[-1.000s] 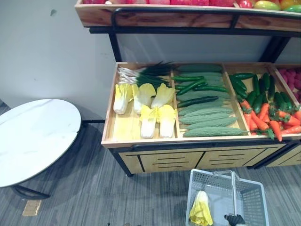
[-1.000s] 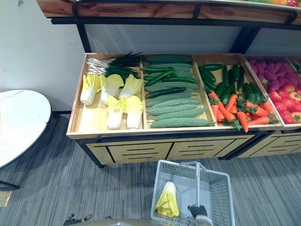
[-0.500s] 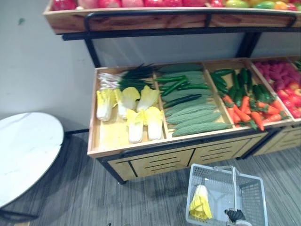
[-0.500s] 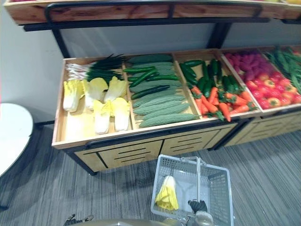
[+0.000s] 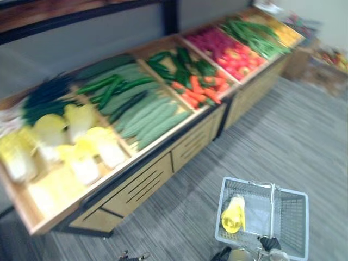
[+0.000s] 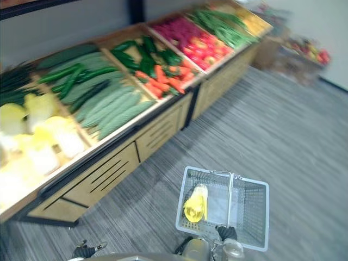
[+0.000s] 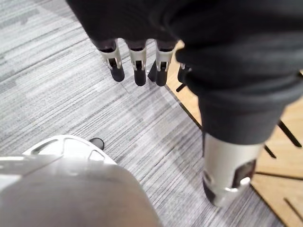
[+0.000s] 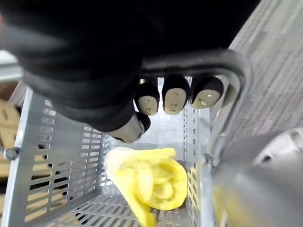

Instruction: Pick vegetable in the basket

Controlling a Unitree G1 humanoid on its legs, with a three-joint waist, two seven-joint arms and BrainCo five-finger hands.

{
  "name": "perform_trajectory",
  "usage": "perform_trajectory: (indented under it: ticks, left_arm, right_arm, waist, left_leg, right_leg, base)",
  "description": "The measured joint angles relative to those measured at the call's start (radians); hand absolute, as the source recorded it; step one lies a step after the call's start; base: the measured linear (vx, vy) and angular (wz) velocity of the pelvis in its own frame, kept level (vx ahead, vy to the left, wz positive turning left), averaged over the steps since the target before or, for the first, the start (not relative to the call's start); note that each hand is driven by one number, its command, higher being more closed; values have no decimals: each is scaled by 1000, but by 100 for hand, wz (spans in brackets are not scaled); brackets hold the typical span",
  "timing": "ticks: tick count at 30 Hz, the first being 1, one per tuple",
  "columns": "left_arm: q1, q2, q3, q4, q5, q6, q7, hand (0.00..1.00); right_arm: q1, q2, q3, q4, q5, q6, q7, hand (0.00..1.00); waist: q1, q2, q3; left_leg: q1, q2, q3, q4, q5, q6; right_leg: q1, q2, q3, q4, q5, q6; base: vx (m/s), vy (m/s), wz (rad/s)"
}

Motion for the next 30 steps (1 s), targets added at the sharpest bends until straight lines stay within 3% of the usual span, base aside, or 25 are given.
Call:
perform_trajectory:
  ticks: [1,2,5,9,10,12,14,15,16,18,19,21,23,24,25,27,30]
  left_arm:
    - [-20,-2,-1,-2,0,-1,-1,0]
    - [-37,-2,0,-5,0,-1,-1,0]
    - [-60,-11,-1,-2,-1,-1,-2,0]
    - [-79,-18,1,-5,-1,-6,-3,0]
    - [-86,-26,15,-4,-1,-8,-2,0]
    - [-89,-27,34,-3,-2,-2,0,0]
    - [-87,-29,46,-8,-3,-6,0,0]
    - [-83,-40,38,-14,-2,-10,3,0]
    - [-83,-55,29,-23,-4,-12,5,0]
    - [-81,-57,17,-28,-13,-20,8,0]
    - [-80,-53,10,-30,-13,-26,7,0]
    - [-79,-52,9,-38,-13,-31,6,0]
    - [-77,-52,10,-44,-12,-31,6,0]
    - [-68,-54,10,-42,-12,-31,6,0]
    - [-71,-47,15,-41,-16,-29,6,0]
    - [-60,-15,8,-41,-10,-29,7,0]
    - [-59,10,-6,-18,-9,-22,8,0]
  right_arm:
    - [-8,-3,-1,11,0,11,-1,100]
    - [-7,-7,-1,26,0,13,-1,100]
    - [-8,-10,1,42,12,38,-9,100]
    - [-4,-2,2,41,12,35,-10,100]
    - [-2,-5,0,42,12,34,-10,100]
    - [2,4,0,57,13,35,-12,100]
    - [1,-3,3,71,13,34,-17,100]
    - [-8,-27,18,74,12,34,-18,100]
    - [-23,-51,27,78,11,32,-19,100]
    - [-27,-66,28,82,11,30,-18,100]
    - [-22,-65,26,83,11,29,-17,100]
    - [-14,-62,14,84,12,29,-17,100]
    - [-6,-63,-4,84,12,30,-17,100]
    - [-1,-68,-6,82,13,30,-17,100]
    - [-2,-70,-13,83,13,30,-19,100]
    - [6,-36,-12,80,13,14,-15,100]
    - [9,-19,-12,78,13,7,-16,100]
  waist:
    - [-13,-22,7]
    - [-12,-33,21]
    - [-32,-4,37]
    - [-37,-27,36]
    - [-38,-13,35]
    - [-36,-17,37]
    - [-33,-22,38]
    - [-30,-14,43]
    - [-30,3,48]
    - [-24,7,48]
    - [-23,7,48]
    - [-24,7,48]
    - [-24,11,46]
    - [-24,35,41]
    - [-24,38,41]
    - [-20,-8,29]
    - [-7,-36,18]
  left_leg:
    - [-5,-11,51,15,14,-29]
    - [-1,-16,69,34,15,-31]
    - [28,42,120,79,33,-32]
    - [-13,36,102,112,18,-46]
    - [-31,50,113,130,64,-23]
    - [-6,101,144,249,50,-25]
    - [-18,165,56,431,51,-15]
    - [-75,147,-130,493,1,-9]
    - [-130,60,-356,461,-76,-10]
    - [-176,-55,-574,375,-129,-11]
    - [-191,-78,-646,315,-130,-11]
    - [-238,-71,-731,229,-122,-17]
    - [-263,-67,-804,132,-76,-22]
    - [-269,-51,-839,78,-23,-35]
    - [-268,-61,-843,91,2,-44]
    - [-255,-114,-796,80,-34,-25]
    - [-248,-170,-785,82,-55,13]
  right_leg:
    - [-5,-39,-43,58,-102,6]
    - [-4,-55,-65,67,-129,23]
    - [32,63,5,-68,-55,-19]
    - [52,97,85,-187,12,-40]
    - [54,115,102,-203,22,-39]
    - [72,129,141,-210,25,-35]
    - [105,133,212,-234,33,-36]
    - [105,131,278,-238,38,-33]
    - [100,116,338,-240,46,-27]
    - [100,94,413,-250,62,-10]
    - [102,89,450,-253,66,-3]
    - [104,87,497,-274,70,9]
    - [100,79,533,-289,78,46]
    - [98,84,552,-291,79,75]
    - [104,71,568,-299,76,98]
    - [117,8,555,-324,97,120]
    - [119,-48,539,-324,115,148]
  base:
    - [-58,-208,-137]
    - [-4,-202,-105]
    - [9,-185,-92]
    - [-24,-121,-69]
    - [-90,-33,-71]
    - [-25,9,-70]
    - [6,48,-90]
    - [14,111,-132]
    - [16,134,-139]
    - [26,158,-132]
    - [34,157,-115]
    - [62,254,-83]
    - [87,294,-66]
    - [68,233,-54]
    - [101,283,-48]
    - [165,322,-27]
    - [152,240,-6]
